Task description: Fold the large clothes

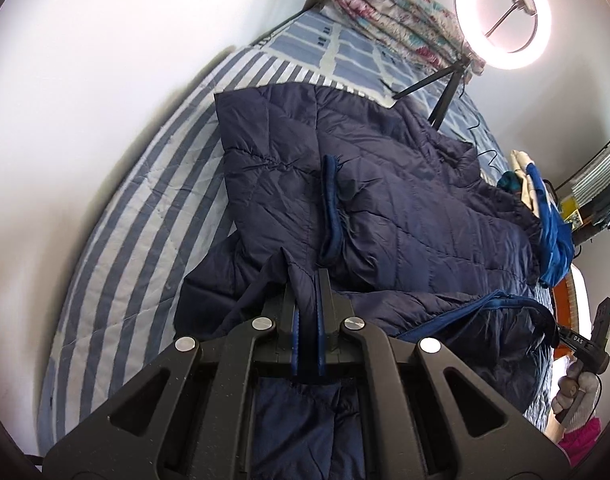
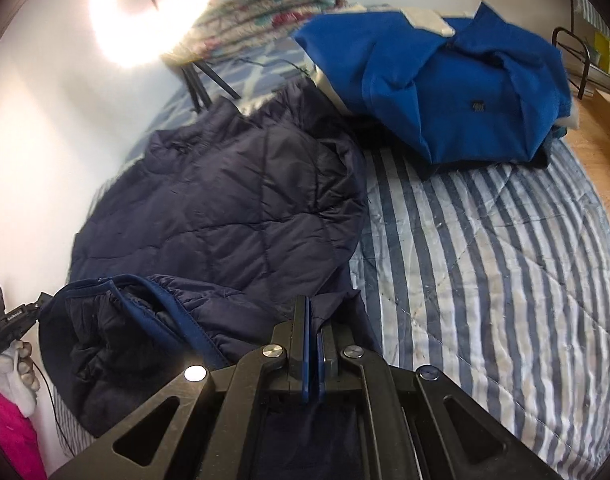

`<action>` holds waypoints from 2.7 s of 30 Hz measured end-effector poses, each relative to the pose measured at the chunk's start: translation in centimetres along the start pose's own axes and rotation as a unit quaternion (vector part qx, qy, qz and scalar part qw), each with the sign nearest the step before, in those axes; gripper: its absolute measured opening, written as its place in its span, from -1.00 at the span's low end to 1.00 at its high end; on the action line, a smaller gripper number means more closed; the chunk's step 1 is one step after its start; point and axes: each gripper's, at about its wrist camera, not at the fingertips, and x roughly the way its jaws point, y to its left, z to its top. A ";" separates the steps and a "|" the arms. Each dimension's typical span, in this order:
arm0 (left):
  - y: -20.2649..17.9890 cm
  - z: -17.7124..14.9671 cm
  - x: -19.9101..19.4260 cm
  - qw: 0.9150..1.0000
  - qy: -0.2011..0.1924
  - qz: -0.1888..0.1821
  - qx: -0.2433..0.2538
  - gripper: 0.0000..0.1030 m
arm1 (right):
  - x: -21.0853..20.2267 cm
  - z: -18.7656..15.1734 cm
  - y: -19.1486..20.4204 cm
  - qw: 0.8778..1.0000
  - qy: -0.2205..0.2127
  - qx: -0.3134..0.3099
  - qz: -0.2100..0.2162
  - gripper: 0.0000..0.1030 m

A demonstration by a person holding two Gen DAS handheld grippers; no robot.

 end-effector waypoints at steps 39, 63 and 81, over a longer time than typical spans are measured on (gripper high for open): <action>1.6 -0.8 1.7 0.997 0.036 -0.001 0.065 -0.77 | 1.1 -0.6 -2.2 0.997 -0.021 -0.062 0.044 -0.23; -2.9 4.3 -7.7 0.993 -0.080 0.013 0.087 -0.98 | -7.2 1.7 3.1 0.981 -0.110 -0.151 -0.060 -1.00; -8.2 19.1 0.3 0.986 -0.147 0.036 0.074 -0.98 | -3.2 17.1 5.9 0.957 -0.176 -0.164 -0.161 -1.00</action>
